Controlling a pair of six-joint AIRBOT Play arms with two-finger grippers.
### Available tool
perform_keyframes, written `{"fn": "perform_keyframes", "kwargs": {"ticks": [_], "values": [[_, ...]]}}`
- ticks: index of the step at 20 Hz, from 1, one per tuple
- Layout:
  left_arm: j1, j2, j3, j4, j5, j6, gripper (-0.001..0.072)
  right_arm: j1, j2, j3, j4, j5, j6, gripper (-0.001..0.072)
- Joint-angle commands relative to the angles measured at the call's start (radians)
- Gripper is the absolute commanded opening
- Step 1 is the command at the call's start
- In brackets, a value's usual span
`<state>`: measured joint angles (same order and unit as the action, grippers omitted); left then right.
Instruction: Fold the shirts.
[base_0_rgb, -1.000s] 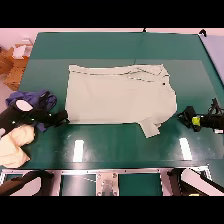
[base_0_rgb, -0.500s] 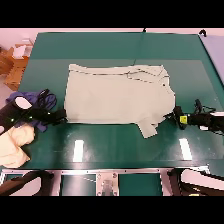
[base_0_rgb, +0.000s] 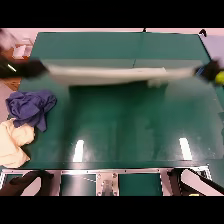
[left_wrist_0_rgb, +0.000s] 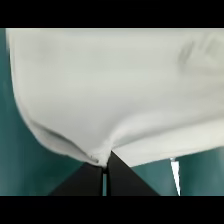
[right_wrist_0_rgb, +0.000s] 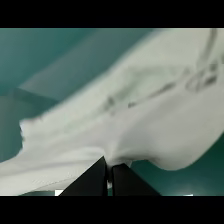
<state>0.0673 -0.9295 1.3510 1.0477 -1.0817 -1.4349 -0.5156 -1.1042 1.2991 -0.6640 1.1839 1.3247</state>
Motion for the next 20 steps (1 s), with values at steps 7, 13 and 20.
{"fn": "perform_keyframes", "kwargs": {"ticks": [7, 13, 20], "values": [[0.001, 0.087, 0.872, 0.131, -0.019, -0.026, 0.0020, 0.001, 0.110, 0.856, -0.134, -0.042, 0.112, 0.0016], [0.001, 0.087, 0.623, 0.143, -0.033, -0.031, 0.0021, 0.002, 0.139, 0.757, -0.209, -0.063, 0.111, 0.0016], [0.001, -0.236, 0.357, 0.058, -0.003, 0.046, 0.0021, 0.142, -0.098, 0.389, -0.187, -0.105, 0.047, 0.0017]]}}
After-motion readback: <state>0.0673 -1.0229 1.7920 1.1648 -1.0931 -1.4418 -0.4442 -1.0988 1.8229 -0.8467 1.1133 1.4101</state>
